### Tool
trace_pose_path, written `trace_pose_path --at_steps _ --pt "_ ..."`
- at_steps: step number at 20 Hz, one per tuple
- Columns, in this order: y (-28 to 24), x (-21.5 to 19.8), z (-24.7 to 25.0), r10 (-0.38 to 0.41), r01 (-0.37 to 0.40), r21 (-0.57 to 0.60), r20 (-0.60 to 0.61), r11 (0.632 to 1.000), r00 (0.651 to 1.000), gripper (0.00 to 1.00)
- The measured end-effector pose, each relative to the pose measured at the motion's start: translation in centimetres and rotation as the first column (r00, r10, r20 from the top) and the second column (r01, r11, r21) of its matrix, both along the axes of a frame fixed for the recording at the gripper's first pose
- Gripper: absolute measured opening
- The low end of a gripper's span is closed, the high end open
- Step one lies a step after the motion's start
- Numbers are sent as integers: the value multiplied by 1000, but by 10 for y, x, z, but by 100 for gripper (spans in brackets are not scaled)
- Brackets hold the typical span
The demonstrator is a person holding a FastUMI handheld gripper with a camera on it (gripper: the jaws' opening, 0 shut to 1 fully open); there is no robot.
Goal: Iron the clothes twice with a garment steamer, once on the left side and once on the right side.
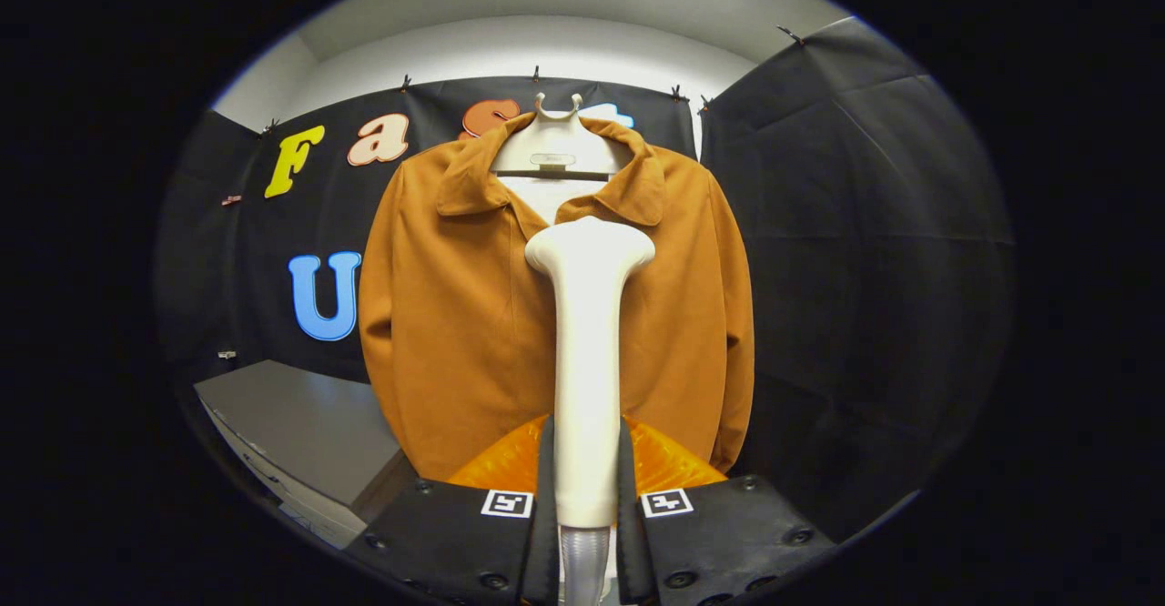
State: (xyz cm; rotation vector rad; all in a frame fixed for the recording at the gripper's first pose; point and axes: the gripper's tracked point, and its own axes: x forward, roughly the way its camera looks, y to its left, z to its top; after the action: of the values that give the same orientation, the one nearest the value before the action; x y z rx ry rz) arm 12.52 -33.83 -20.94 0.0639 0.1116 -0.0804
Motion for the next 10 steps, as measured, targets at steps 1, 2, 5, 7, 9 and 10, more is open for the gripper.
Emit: trace_pose_path --at_steps 1,2,5,7,9,10 --pt "1 -2 -8 -1 1 7 -11 1000 1000 28" --pt "-1 -5 -18 -4 4 7 -30 1000 1000 28" --pt "-4 -14 -51 -7 10 25 -93 1000 996 29" --pt "-4 -24 -68 -12 18 45 -128 999 992 28" --pt "-4 -30 -82 -16 24 56 -149 998 989 29" --pt "-5 -33 -90 -19 29 56 -166 998 986 29"
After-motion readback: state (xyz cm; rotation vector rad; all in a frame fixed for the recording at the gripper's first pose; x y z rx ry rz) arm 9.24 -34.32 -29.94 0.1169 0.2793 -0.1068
